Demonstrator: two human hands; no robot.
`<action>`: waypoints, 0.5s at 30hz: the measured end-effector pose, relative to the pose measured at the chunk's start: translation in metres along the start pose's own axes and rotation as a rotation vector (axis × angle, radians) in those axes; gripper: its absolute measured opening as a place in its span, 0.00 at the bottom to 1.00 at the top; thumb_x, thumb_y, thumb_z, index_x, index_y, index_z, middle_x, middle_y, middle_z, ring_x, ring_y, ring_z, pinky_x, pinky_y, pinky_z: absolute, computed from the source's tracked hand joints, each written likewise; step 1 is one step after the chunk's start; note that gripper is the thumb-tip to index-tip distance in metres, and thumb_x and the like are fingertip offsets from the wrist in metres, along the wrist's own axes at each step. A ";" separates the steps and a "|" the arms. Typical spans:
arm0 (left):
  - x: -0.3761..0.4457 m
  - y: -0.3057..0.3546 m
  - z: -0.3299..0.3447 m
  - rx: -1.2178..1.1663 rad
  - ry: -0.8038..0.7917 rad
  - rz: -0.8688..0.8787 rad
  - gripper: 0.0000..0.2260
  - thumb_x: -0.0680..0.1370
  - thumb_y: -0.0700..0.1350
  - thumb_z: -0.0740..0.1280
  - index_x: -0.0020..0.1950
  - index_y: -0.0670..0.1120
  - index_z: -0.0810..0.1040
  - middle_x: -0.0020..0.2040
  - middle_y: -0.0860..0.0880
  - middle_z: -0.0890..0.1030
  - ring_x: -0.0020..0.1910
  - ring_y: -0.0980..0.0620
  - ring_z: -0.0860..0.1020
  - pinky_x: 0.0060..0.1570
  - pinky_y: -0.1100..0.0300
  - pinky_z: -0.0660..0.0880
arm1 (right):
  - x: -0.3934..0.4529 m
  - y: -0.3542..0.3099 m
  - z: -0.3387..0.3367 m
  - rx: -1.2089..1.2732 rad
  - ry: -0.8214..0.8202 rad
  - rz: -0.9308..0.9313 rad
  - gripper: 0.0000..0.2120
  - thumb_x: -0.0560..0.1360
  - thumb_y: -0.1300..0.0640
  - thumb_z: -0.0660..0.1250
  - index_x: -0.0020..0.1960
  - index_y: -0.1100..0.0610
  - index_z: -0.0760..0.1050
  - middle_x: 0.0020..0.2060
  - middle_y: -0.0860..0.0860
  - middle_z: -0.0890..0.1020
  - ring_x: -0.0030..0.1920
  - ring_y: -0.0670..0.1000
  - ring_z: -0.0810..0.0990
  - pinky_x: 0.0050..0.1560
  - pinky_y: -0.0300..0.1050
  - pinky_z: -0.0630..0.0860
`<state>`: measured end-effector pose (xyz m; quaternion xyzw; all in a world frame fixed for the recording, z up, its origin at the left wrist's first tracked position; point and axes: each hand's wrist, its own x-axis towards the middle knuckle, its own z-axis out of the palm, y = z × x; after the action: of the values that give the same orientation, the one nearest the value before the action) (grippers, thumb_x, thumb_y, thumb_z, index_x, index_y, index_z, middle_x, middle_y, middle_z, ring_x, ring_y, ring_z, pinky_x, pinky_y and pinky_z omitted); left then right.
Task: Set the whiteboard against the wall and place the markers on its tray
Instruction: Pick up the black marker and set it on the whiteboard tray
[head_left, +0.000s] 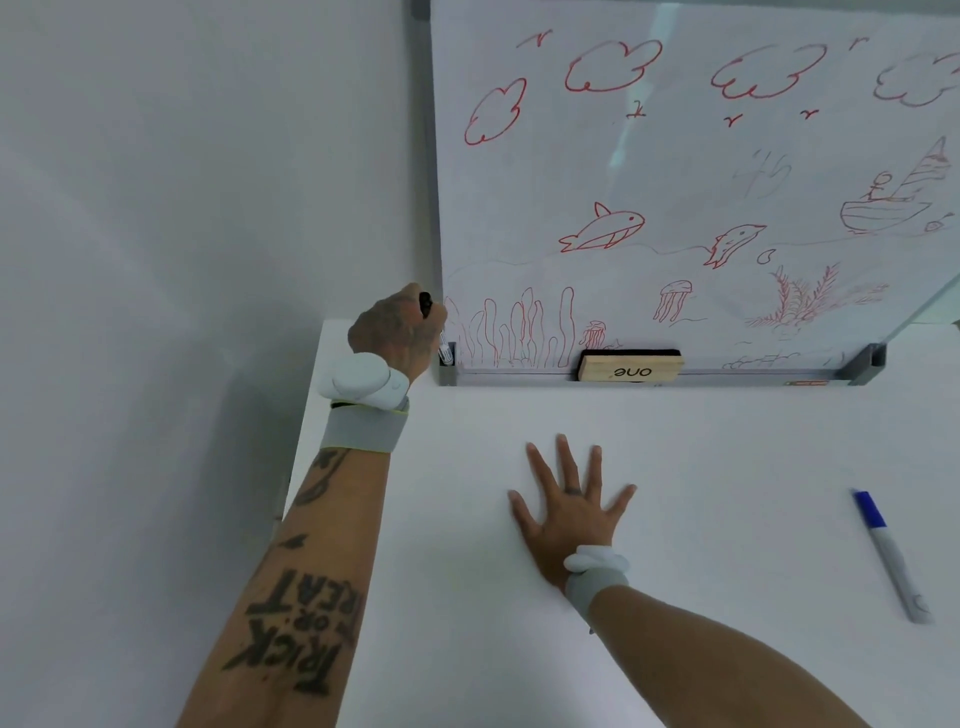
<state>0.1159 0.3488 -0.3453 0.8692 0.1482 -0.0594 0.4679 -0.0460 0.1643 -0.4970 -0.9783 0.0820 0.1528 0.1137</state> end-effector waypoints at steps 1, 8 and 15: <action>0.002 -0.002 0.001 0.000 -0.023 -0.022 0.12 0.81 0.48 0.58 0.48 0.41 0.74 0.38 0.44 0.75 0.40 0.45 0.73 0.31 0.66 0.64 | 0.000 0.000 0.000 0.000 0.001 -0.002 0.32 0.73 0.29 0.39 0.75 0.31 0.36 0.79 0.40 0.38 0.79 0.56 0.31 0.70 0.76 0.34; 0.000 -0.007 0.007 0.200 -0.116 -0.013 0.16 0.82 0.49 0.56 0.56 0.38 0.76 0.45 0.42 0.80 0.45 0.42 0.80 0.38 0.60 0.72 | 0.000 0.001 0.002 0.006 0.015 -0.008 0.32 0.73 0.28 0.39 0.75 0.31 0.36 0.79 0.40 0.39 0.79 0.56 0.31 0.70 0.75 0.33; -0.003 -0.007 0.002 0.383 -0.077 0.054 0.17 0.79 0.52 0.58 0.54 0.41 0.78 0.49 0.46 0.87 0.46 0.41 0.85 0.54 0.50 0.78 | 0.001 0.001 0.003 -0.009 0.007 -0.007 0.32 0.73 0.29 0.39 0.75 0.31 0.37 0.80 0.40 0.39 0.79 0.57 0.32 0.69 0.76 0.34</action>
<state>0.1110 0.3501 -0.3516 0.9431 0.0925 -0.1071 0.3008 -0.0459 0.1636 -0.5003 -0.9795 0.0781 0.1494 0.1098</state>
